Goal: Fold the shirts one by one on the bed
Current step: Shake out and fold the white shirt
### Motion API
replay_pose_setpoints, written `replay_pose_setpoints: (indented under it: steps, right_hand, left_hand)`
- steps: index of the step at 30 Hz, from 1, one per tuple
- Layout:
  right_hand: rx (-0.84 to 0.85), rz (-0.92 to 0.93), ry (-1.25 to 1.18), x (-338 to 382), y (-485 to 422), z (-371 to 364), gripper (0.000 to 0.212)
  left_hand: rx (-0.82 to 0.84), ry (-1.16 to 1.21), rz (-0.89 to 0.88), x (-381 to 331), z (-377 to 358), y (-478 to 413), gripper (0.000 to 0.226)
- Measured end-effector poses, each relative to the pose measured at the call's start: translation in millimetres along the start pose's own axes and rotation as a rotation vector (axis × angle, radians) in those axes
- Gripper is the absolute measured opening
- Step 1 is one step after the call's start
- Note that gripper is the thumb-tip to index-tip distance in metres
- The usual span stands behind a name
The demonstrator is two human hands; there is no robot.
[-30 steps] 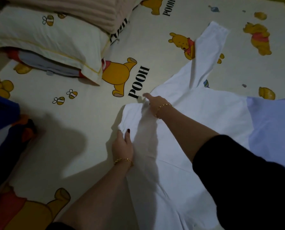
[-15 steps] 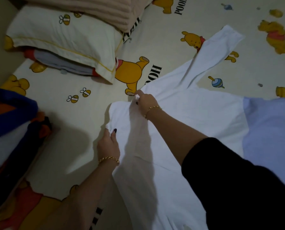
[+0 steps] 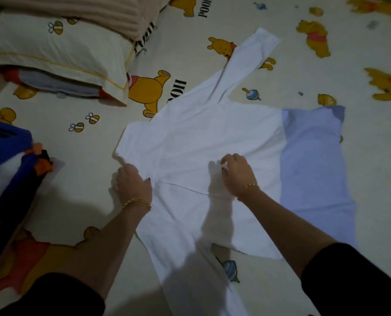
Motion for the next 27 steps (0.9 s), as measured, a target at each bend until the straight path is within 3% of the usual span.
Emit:
replay_pose_setpoints:
  steps: [3, 5, 9, 11, 13, 17, 22, 27]
  right_hand:
    - [0.069, -0.034, 0.091, -49, 70, 10, 0.017]
    - [0.115, -0.052, 0.129, -79, 113, 17, 0.027]
    - [0.189, -0.058, 0.143, -136, 186, 38, 0.046]
    - [0.295, -0.042, 0.254, -165, 218, 47, 0.058]
    - [0.355, -0.037, 0.361, -183, 230, 48, 0.063]
    - [0.325, -0.053, 0.467, -200, 239, 55, 0.032]
    - [0.532, -0.158, 0.385, -209, 260, 45, 0.034]
    - [0.665, -0.196, 0.275, -210, 289, 43, 0.039]
  left_hand:
    - [0.066, -0.035, -0.296, -38, -14, 59, 0.019]
    - [0.155, -0.005, -0.495, -59, -30, 101, 0.018]
    - [0.483, -0.146, -0.85, -87, -67, 175, 0.063]
    - [0.506, -0.314, -0.99, -92, -82, 201, 0.068]
    - [0.451, -0.351, -1.045, -93, -86, 206, 0.054]
    - [0.285, -0.499, -1.159, -113, -87, 222, 0.027]
    - [0.468, -0.704, -1.144, -113, -94, 240, 0.031]
    - [0.509, -0.743, -1.135, -105, -87, 259, 0.023]
Point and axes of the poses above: each hand's wrist, its own y-axis away from the middle knuckle, its own z-axis out of the back of the hand, x = y × z, the point moved 6 cm from there along -y, towards the middle knuckle, and after that the axes turned 3 degrees about -y, right-handed, at the moved point
